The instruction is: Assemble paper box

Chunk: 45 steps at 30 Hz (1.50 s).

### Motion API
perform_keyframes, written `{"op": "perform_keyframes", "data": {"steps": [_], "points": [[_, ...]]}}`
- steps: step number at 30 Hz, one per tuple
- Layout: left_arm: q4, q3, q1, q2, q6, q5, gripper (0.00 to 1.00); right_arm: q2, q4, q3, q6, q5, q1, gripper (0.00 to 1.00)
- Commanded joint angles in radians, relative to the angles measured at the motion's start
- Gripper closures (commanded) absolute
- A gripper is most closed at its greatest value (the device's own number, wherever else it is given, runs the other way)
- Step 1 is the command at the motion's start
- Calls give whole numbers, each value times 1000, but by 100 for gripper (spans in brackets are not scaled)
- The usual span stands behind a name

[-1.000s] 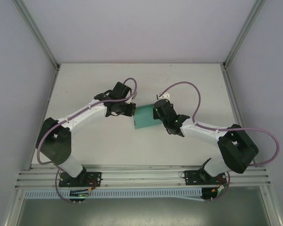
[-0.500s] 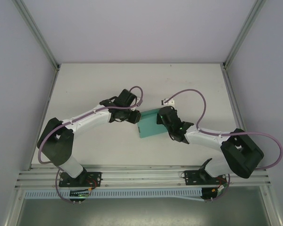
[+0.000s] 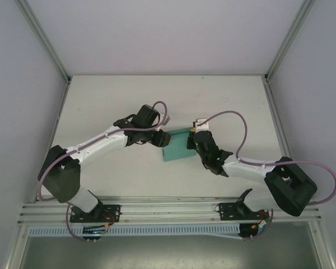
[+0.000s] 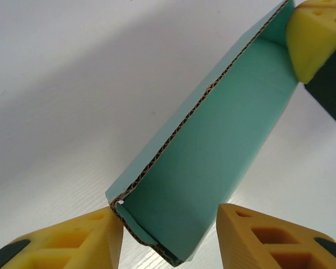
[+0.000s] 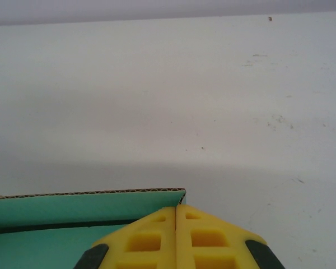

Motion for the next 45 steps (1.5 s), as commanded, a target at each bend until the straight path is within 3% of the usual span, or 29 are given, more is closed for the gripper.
{"op": "perform_keyframes", "data": {"steps": [1,18,27,35,45], "points": [[130,5,-28,-25,38,132,54,-33,156,-33,-52,-128,44,100],[177,-90,-42,-99,16,209,51,-139,257,-179,-88,-180,67,100],[205,-159,-78,-114,83,280,52,-225,223,-240,-127,-190,131,100],[225,-172,-93,-154,75,272,56,-336,162,-272,-121,-158,146,100],[230,-91,-93,-141,113,289,55,-267,234,-239,-174,-150,144,100]]}}
